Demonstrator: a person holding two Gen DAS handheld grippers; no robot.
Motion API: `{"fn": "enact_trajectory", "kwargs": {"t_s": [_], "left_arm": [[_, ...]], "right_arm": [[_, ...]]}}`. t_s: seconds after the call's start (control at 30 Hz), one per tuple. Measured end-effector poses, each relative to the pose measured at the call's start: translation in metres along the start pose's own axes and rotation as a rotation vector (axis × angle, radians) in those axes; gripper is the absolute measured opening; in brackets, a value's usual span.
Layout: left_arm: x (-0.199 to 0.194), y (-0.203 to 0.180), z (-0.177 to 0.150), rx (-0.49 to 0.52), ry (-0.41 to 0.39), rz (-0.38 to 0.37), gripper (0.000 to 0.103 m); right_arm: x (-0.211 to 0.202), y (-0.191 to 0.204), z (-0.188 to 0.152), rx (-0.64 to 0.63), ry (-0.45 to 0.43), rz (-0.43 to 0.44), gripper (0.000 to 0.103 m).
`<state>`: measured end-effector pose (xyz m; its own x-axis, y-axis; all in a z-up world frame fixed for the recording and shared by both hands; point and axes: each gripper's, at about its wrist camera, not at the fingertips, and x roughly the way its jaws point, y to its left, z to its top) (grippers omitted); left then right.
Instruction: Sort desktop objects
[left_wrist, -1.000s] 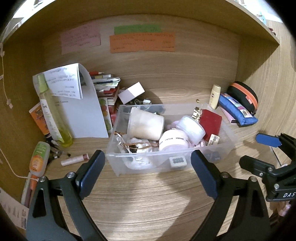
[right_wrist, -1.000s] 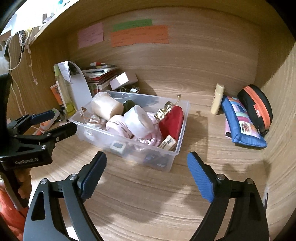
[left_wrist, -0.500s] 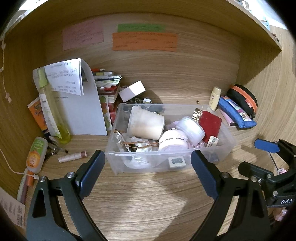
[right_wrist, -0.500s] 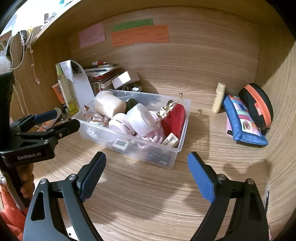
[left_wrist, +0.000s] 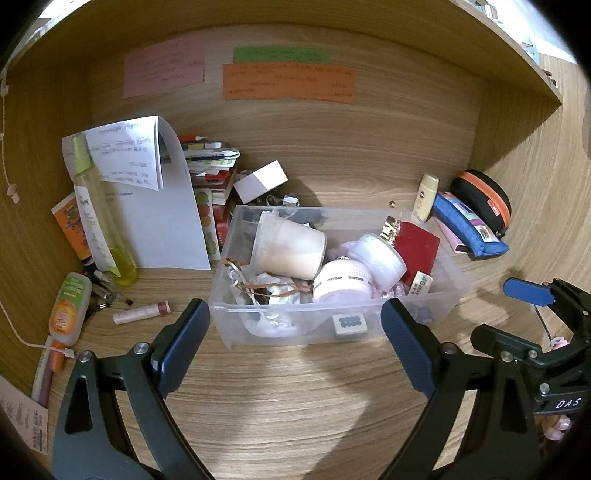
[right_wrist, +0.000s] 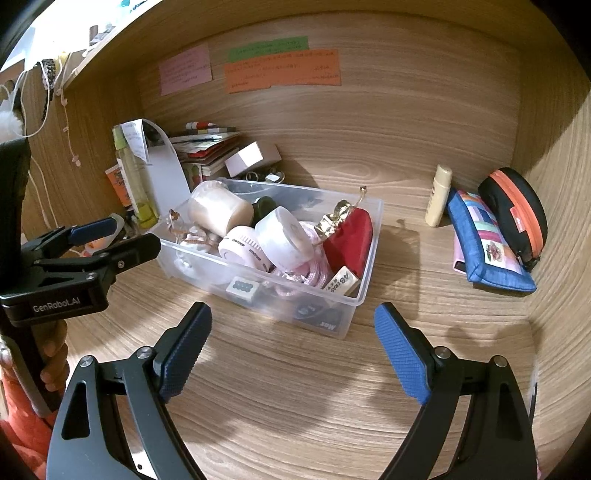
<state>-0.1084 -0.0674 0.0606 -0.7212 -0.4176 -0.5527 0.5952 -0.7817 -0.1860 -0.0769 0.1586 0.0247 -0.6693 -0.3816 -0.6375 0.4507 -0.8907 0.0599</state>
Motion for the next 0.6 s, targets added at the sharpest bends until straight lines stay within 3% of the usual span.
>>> {"fn": "enact_trajectory", "kwargs": {"t_s": [0.6], "left_arm": [[-0.0013,-0.0039,-0.0029,-0.002,-0.004,-0.021,0.095]], "right_arm": [[0.0042,-0.0007,-0.0015,0.001,0.020,0.026,0.089]]}}
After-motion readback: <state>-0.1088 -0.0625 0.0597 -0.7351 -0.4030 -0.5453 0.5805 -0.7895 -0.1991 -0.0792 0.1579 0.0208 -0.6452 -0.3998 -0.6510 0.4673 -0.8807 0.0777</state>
